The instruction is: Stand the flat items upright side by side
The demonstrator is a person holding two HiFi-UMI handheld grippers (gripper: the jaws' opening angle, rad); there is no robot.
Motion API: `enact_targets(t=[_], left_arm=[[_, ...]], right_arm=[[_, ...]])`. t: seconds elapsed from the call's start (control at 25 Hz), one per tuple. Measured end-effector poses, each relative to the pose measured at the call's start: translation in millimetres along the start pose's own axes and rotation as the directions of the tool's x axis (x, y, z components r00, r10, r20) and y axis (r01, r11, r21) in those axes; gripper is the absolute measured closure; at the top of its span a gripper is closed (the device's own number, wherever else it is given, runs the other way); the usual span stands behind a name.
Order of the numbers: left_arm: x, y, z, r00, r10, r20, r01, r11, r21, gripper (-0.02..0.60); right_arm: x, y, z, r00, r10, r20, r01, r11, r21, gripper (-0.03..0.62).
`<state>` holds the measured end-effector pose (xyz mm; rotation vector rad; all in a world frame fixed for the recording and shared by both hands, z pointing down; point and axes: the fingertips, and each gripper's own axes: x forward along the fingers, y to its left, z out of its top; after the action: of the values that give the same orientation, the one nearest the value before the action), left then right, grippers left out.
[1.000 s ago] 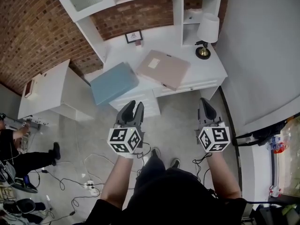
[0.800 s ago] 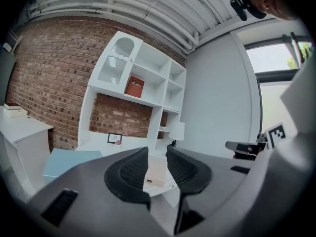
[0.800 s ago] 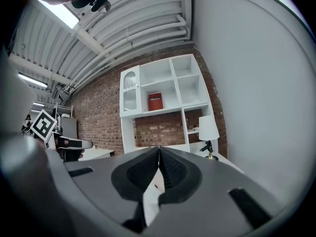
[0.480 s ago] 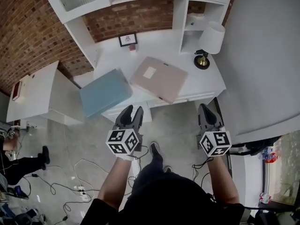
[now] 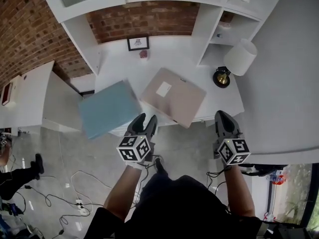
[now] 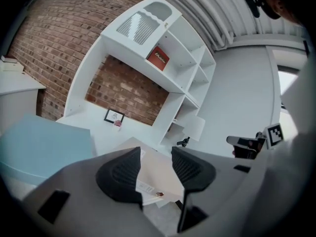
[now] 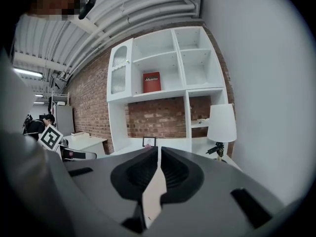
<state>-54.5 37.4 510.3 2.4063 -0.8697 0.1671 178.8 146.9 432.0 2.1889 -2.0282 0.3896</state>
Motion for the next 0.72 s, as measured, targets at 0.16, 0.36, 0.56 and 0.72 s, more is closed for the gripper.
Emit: enact_targets(t=[0.16,0.36,0.56,0.72], left_arm=[[16,16,3,1.000,-0.003,-0.022,0.002,0.999,-0.033,0.400],[32,31,-5,0.997,0.008,-0.071,-0.016,0.993,-0.113,0.396],[52,41,-16,0.991,0.043,-0.123,-0.072,0.968,-0.240,0.377],[72,45,-18,0.986,0.104,-0.127,-0.137,0.947,-0.291,0.348]], right_arm=[[38,5,2,0.997,0.066,-0.039,-0.066,0.998,0.018,0.544],[89,3,5,0.984,0.157,-0.084,-0.155,0.987,0.033,0.487],[148,-13,7,0.963,0.245,-0.115,-0.237,0.968,0.080,0.456],[196,-16,2,0.920,0.352,-0.175,-0.347,0.936,0.061,0.423]])
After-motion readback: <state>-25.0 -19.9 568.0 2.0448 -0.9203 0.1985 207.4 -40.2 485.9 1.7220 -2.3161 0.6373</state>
